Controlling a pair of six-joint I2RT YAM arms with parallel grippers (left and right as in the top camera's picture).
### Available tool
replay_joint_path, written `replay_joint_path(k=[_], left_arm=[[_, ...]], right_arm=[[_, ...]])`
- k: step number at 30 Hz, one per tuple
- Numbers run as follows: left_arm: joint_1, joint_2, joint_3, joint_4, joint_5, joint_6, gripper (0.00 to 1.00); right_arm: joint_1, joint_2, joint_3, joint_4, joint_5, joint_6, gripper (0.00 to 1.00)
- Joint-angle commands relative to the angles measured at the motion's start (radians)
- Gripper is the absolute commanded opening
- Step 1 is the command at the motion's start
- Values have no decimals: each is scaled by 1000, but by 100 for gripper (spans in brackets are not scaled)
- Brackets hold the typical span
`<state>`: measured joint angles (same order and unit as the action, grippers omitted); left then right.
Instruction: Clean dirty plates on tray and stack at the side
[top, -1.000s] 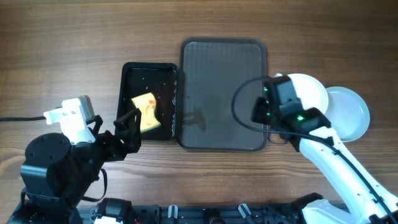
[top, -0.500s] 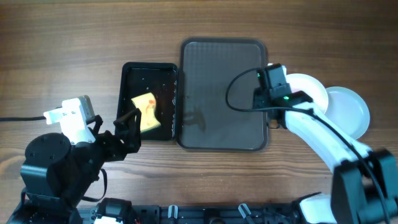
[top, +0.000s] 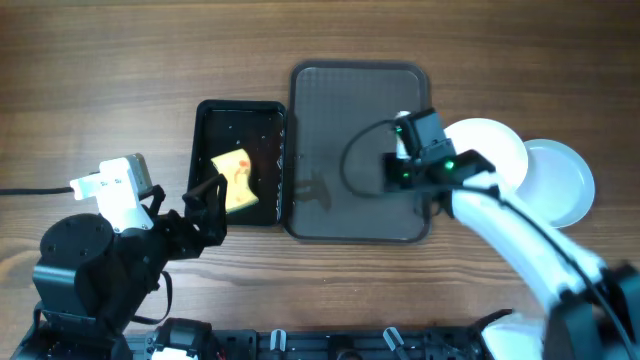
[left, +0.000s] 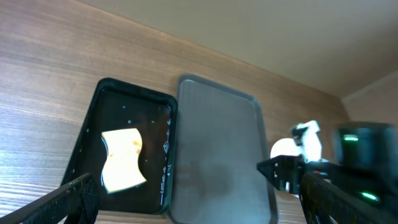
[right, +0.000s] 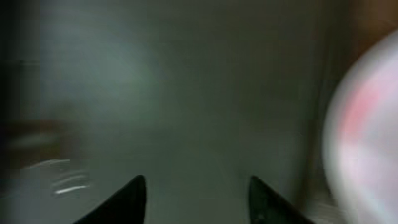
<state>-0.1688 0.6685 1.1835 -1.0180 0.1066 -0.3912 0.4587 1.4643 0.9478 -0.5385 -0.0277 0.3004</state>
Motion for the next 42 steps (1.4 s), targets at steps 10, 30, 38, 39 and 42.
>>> replay_joint_path(k=[10,30,38,39,42], left_arm=[[3,-2,14,3,16,-9,100],[3,-2,14,3,16,-9,100],[3,-2,14,3,16,-9,100],[3,-2,14,3,16,-9,100],[3,-2,14,3,16,-9,100]], right_arm=[[237,-468,129,5,-51,222,100],[-32,-1005,-449,314,109,-55,100],[-256,-1214,-689,364,-45,-55,100],[-289,-1249,-713,365,-56,-54,100],[-353,-1330,-765,366,-101,-53,100]])
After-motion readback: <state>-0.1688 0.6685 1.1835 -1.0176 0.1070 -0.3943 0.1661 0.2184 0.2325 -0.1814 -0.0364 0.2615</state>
